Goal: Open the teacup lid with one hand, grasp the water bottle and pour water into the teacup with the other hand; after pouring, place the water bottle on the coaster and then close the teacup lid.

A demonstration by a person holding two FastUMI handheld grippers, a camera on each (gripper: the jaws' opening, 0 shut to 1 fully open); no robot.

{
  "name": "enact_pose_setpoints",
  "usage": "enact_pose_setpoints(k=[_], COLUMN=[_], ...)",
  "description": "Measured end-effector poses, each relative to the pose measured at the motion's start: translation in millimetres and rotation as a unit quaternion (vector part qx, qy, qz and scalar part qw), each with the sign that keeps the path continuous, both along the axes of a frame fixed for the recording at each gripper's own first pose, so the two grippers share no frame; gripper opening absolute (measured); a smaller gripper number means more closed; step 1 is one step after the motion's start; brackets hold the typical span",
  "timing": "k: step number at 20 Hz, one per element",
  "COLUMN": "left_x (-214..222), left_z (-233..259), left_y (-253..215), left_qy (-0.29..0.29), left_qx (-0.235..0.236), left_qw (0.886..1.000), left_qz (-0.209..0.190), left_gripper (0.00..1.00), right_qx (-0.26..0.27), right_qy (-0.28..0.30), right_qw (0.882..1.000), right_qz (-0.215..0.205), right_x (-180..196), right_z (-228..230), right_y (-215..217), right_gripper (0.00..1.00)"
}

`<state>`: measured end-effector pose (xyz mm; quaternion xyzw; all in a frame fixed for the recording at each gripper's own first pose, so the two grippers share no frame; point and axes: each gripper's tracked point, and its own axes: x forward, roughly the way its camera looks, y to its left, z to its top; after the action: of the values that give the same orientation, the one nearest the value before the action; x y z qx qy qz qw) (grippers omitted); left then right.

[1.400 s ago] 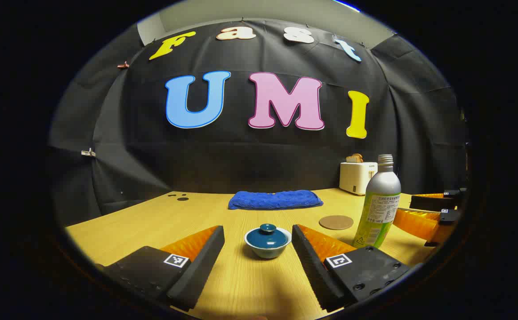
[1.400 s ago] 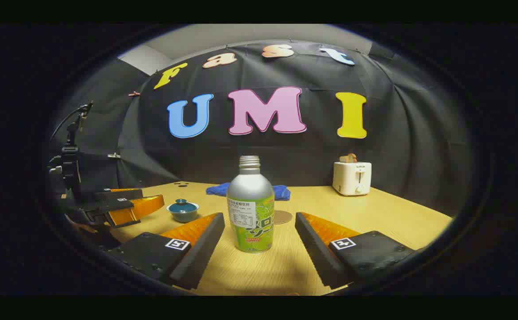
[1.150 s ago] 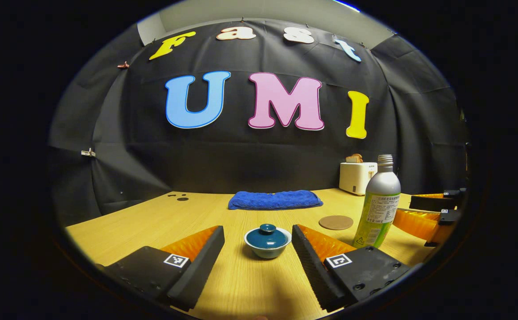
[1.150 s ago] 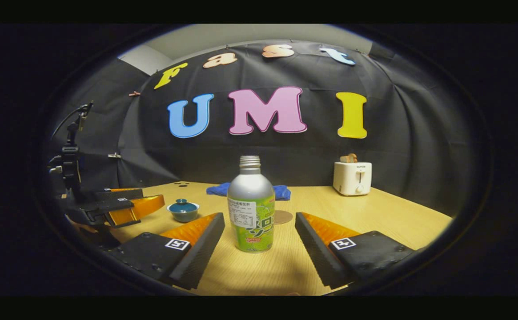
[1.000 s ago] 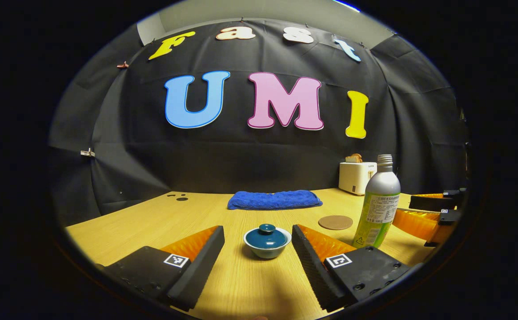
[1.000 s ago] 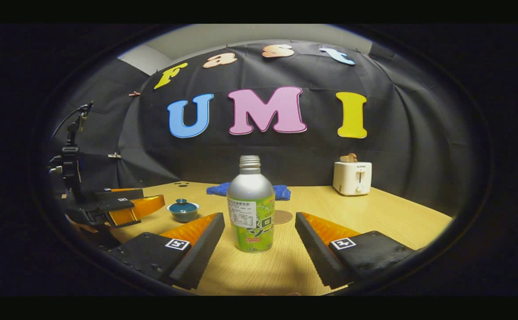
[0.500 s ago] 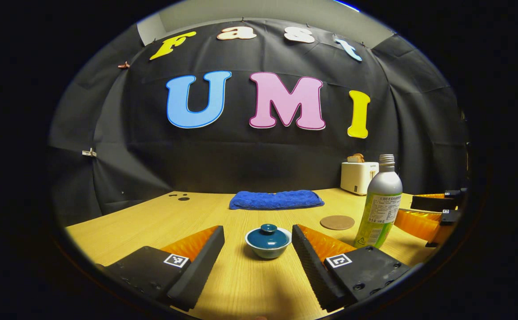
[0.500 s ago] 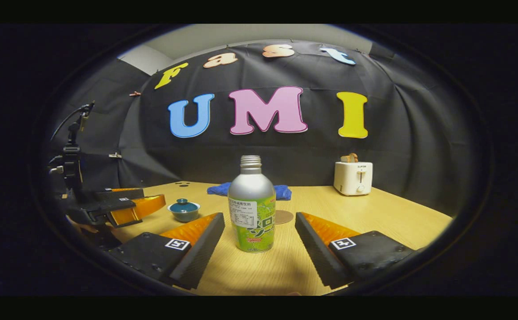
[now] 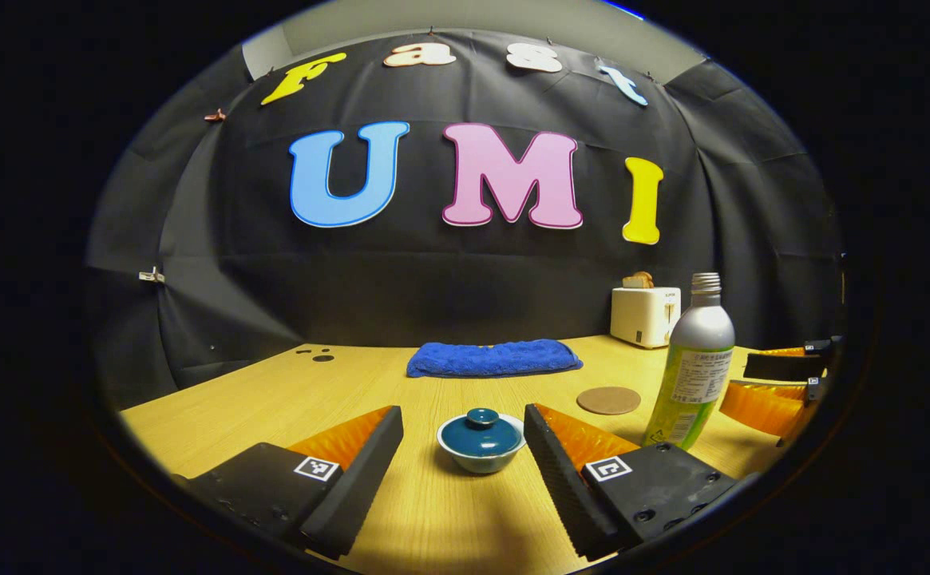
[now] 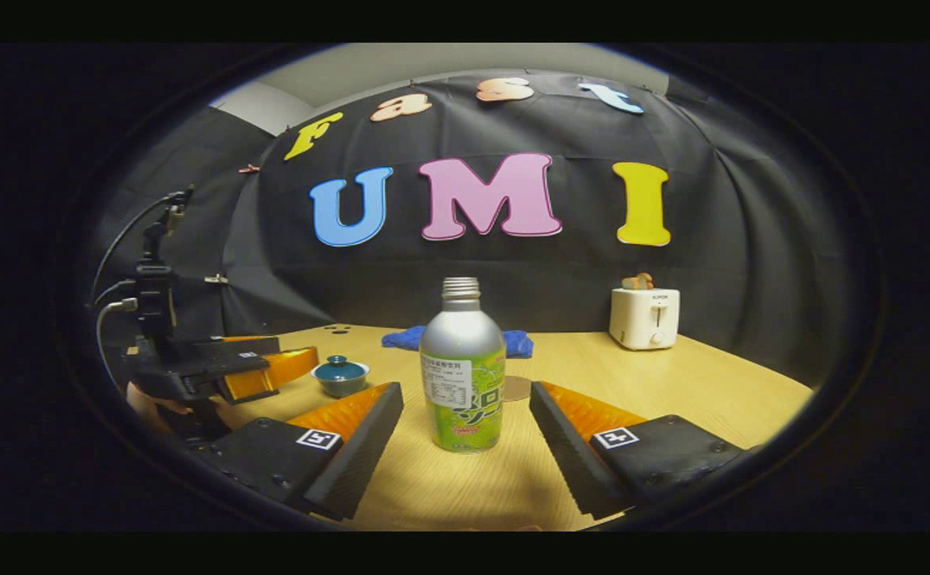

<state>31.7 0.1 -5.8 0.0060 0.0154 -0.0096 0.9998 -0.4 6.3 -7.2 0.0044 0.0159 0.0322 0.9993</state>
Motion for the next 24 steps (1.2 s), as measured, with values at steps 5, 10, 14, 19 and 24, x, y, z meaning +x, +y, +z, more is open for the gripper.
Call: enact_pose_setpoints(k=[5, 10, 14, 19, 24], left_x=[32, 54, 70, 80, 83], left_z=[-8, -18, -22, -29, -32], left_y=[2, -5, -9, -15, -18], left_qy=[0.033, 0.060, 0.077, 0.095, 0.103], left_qx=[-0.002, 0.025, 0.019, 0.041, 0.047], left_qw=[0.999, 0.998, 0.997, 0.994, 0.993], left_qz=[-0.002, -0.017, -0.024, -0.035, -0.037], left_gripper=[0.96, 0.90, 0.76, 0.62, 0.45], right_qx=[0.023, 0.031, 0.014, 0.019, 0.005], right_qy=[0.022, 0.029, 0.023, 0.026, 0.028], right_qw=[0.999, 0.999, 0.999, 0.999, 0.999], right_qz=[0.005, 0.017, 0.021, 0.025, 0.030], right_x=[15, 24, 30, 38, 42], right_z=[-3, -3, 1, 1, -2], right_y=[-3, 1, 1, 2, 4], right_gripper=[0.99, 1.00, 1.00, 1.00, 1.00])
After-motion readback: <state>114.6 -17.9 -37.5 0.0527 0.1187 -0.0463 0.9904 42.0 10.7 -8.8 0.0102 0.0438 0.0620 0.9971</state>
